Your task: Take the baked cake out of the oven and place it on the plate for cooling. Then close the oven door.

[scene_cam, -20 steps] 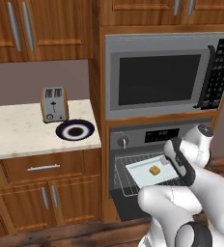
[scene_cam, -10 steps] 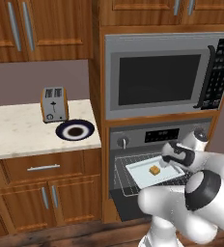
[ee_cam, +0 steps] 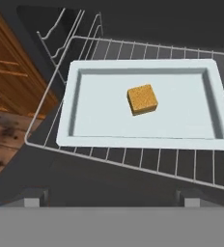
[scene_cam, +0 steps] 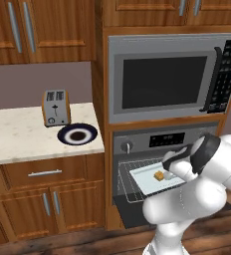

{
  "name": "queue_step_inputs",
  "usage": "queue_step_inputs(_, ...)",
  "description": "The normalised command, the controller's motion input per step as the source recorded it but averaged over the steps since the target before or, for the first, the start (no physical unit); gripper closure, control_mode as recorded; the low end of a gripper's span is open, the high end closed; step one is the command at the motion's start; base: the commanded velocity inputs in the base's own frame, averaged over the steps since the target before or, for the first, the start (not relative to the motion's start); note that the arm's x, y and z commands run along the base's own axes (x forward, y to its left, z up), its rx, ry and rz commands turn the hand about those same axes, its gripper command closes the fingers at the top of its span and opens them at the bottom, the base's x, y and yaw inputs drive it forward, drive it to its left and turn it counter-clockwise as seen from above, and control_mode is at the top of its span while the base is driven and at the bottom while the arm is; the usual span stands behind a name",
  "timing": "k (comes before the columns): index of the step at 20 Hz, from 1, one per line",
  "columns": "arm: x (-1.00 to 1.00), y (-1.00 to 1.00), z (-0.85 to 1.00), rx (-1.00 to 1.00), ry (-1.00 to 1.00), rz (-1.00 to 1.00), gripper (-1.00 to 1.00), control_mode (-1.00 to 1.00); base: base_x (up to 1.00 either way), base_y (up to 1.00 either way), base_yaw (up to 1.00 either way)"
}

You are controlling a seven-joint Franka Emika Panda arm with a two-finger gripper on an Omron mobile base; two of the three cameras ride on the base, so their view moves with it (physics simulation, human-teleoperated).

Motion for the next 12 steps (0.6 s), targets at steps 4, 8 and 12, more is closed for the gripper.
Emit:
queue_step_inputs(4, 0.15, 0.00, -0.02, 0.00, 0.00, 0.00, -1.00, -1.00, 0.00, 0.00, 0.00)
queue_step_inputs(8, 0.03, 0.00, 0.00, 0.00, 0.00, 0.00, -1.00, -1.00, 0.00, 0.00, 0.00)
queue_step_inputs(12, 0.00, 0.00, 0.00, 0.00, 0.00, 0.00, -1.00, -1.00, 0.00, 0.00, 0.00)
